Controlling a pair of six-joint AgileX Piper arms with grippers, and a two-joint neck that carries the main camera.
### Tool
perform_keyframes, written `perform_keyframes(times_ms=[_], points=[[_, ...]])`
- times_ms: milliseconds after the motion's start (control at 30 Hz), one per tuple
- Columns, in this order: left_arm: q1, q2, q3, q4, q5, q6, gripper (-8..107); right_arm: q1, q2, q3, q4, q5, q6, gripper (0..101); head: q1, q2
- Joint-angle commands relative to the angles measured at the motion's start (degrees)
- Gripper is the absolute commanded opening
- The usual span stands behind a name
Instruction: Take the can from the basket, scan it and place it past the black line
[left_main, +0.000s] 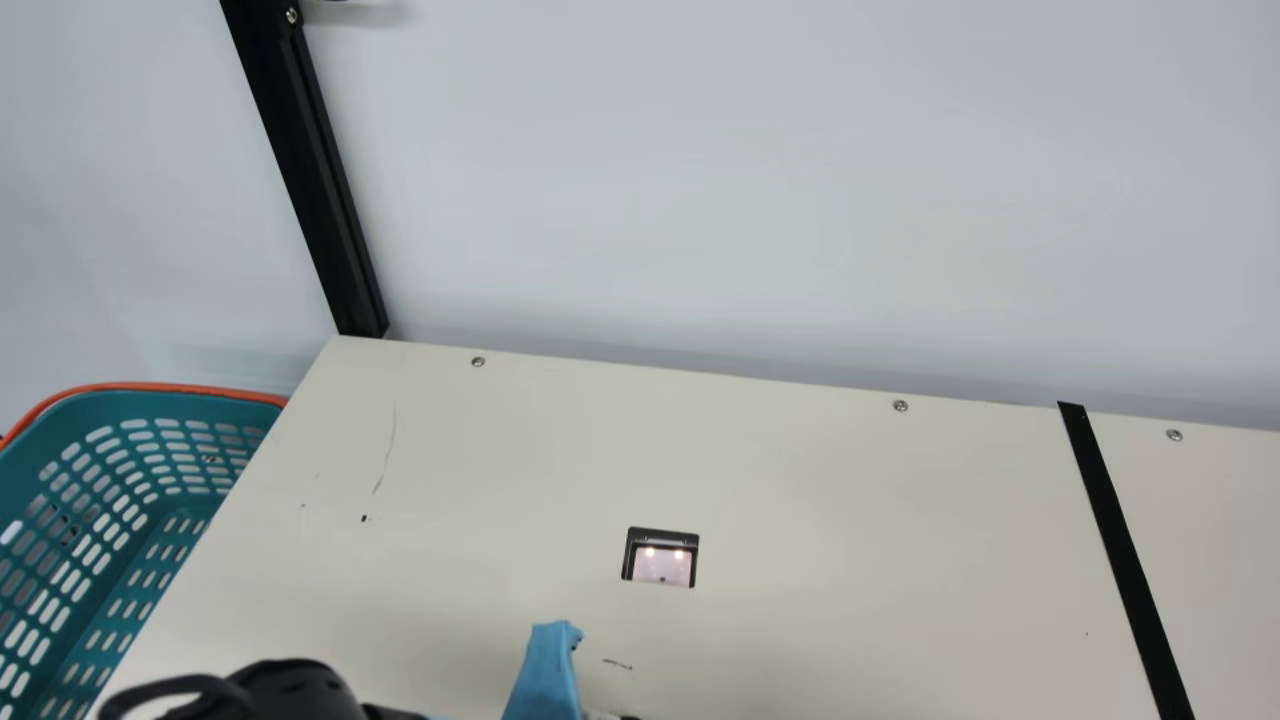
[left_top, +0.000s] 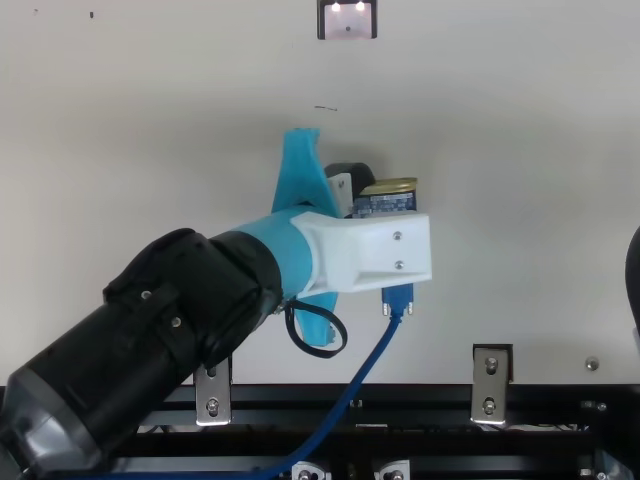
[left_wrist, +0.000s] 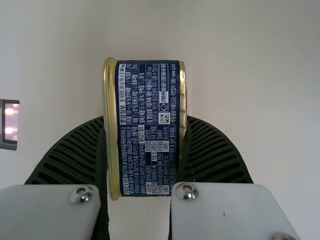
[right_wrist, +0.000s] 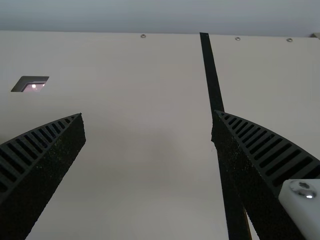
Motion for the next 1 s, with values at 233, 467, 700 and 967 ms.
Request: perform_keyframes(times_ms=[233, 467, 700, 967], points=[[-1.0, 0.7, -0.3, 0.4, -0.4, -0.9, 90, 0.0, 0.0, 0.0, 0.0, 0.0, 0.0, 101, -1.8, -0.5], [-0.9, -0.2, -1.1, 0.9, 0.7, -1.3, 90, 0.0, 0.0, 0.0, 0.0, 0.0, 0.0, 101, -1.8, -0.5], [0.3, -2.3, -2.5, 1.3, 1.7, -1.9, 90, 0.0, 0.0, 0.0, 0.0, 0.0, 0.0, 101, -1.8, -0.5], [3.2, -5.7, -4.2, 2.0, 2.9, -3.4, 90, 0.0, 0.0, 0.0, 0.0, 0.0, 0.0, 101, -1.8, -0.5]])
